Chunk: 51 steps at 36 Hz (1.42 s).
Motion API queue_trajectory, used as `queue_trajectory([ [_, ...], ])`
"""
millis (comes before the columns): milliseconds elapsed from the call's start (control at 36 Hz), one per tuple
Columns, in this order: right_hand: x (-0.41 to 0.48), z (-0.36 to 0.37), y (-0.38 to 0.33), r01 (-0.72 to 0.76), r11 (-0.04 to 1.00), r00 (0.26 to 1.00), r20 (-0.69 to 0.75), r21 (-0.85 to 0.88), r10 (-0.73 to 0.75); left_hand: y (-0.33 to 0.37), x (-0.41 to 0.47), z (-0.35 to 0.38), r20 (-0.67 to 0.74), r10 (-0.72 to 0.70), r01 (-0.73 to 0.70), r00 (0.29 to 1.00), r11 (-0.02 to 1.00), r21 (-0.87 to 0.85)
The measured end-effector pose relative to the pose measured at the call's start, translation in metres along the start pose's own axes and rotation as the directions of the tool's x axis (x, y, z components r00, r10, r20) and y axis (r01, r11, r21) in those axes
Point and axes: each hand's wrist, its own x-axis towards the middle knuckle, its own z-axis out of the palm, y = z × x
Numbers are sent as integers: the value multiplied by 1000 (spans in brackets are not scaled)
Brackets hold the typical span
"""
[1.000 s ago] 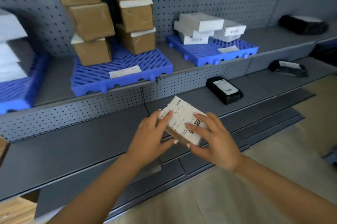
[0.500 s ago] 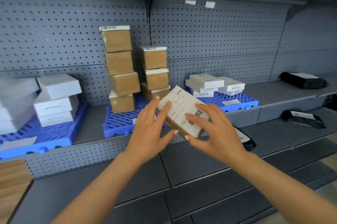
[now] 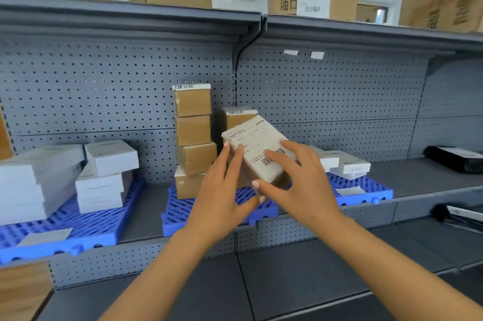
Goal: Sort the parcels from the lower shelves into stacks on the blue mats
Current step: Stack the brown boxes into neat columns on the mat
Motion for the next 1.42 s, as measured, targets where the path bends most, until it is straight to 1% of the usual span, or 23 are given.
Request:
queue_trajectory([
  [56, 10, 2, 0, -22, 1000, 1000, 0, 17, 22, -1, 11, 1, 1, -21, 21, 1000, 1000, -20],
  [139, 24, 8, 3, -6, 999, 1000, -7, 36, 6, -8, 32, 4, -39, -19, 17, 999, 998, -62],
  [250, 41, 18, 15, 65, 998, 996, -57, 17, -64, -18, 59, 6, -42, 65, -70, 997, 988, -139],
  [306, 50, 20, 20, 86, 996, 993, -85, 12, -85, -22, 71, 7, -55, 104, -111, 993, 985, -136],
  [472, 75, 29, 41, 165, 986, 981, -102, -3, -164, -41, 102, 10, -68, 131, -137, 989, 986, -93],
  [667, 102, 45, 64, 239, 971, 967, -85, -8, -238, -51, 134, 17, -76, 104, -115, 992, 979, -166],
  [722, 111, 49, 69, 270, 962, 957, -103, -25, -271, -52, 143, 19, -90, 95, -109, 991, 980, -166],
  [778, 120, 55, 75, 321, 945, 939, -108, -57, -326, -56, 152, 20, -109, 86, -101, 990, 984, -149],
  [889, 137, 65, 94, 417, 893, 901, -52, -168, -430, -67, 166, 23, -129, 53, -70, 990, 989, -128],
  [944, 144, 72, 105, 453, 870, 883, -35, -195, -468, -71, 172, 24, -133, 49, -64, 990, 992, -106],
  [1056, 159, 91, 128, 481, 861, 870, -29, -166, -492, -76, 183, 27, -115, 10, -20, 993, 996, -85],
  [1167, 177, 102, 143, 503, 851, 851, -88, -150, -518, -77, 198, 33, -114, -35, 26, 993, 997, -79],
  [1222, 186, 105, 149, 512, 848, 841, -120, -141, -528, -76, 204, 36, -133, -58, 49, 989, 997, -65],
  [1306, 198, 109, 156, 538, 836, 829, -110, -107, -548, -75, 211, 38, -179, -69, 67, 982, 998, -14],
  [1417, 207, 116, 162, 516, 856, 849, -114, -31, -516, -74, 217, 42, -252, -67, 94, 965, 991, 98],
])
